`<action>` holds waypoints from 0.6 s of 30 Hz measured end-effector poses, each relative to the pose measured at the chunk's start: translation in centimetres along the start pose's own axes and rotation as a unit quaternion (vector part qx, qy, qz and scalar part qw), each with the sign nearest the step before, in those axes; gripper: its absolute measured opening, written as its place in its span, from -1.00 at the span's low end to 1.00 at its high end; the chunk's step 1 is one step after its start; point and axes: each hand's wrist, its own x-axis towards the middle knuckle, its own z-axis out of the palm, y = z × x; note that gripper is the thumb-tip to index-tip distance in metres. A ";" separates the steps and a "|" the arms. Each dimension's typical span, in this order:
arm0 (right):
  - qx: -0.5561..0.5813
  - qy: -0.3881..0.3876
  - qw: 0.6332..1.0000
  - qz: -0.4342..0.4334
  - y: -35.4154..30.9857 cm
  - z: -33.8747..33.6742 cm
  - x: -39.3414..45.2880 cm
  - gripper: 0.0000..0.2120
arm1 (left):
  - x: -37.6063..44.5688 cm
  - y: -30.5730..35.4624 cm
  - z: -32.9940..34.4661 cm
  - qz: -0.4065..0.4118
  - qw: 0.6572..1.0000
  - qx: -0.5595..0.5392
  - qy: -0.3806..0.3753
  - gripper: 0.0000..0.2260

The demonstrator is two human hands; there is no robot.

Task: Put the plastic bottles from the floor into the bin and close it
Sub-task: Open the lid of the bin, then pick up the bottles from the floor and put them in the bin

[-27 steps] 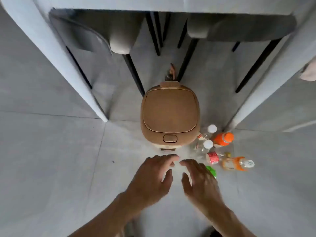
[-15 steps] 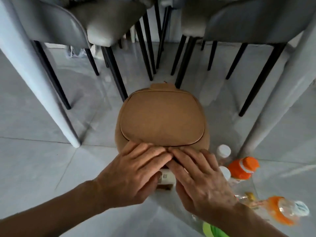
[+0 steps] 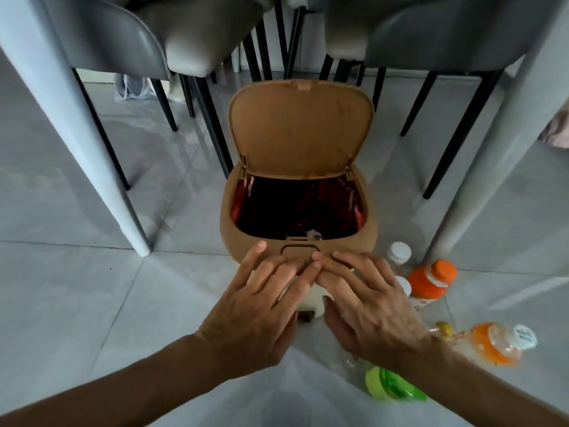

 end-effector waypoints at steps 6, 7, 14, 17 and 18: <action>0.037 0.034 0.997 0.050 1.4 -1.2 -1.2 -0.60 | 1.2 0.9 -0.8 0.032 0.999 0.010 0.020 -0.46; 0.043 0.040 0.996 0.069 1.9 -1.6 -1.4 -0.59 | 1.3 1.5 -0.9 0.055 0.998 0.014 0.023 -0.47; 0.116 0.076 0.950 0.280 6.0 -3.1 -6.1 -0.63 | 7.8 6.3 -0.7 0.176 0.984 0.002 0.026 -0.48; 0.125 0.054 0.935 0.328 6.0 -3.2 -9.0 -0.66 | 10.1 8.3 1.9 0.191 0.979 0.026 -0.060 -0.41; 0.126 0.042 0.930 0.342 5.7 -3.3 -10.0 -0.66 | 10.7 9.1 3.0 0.189 0.977 0.033 -0.094 -0.38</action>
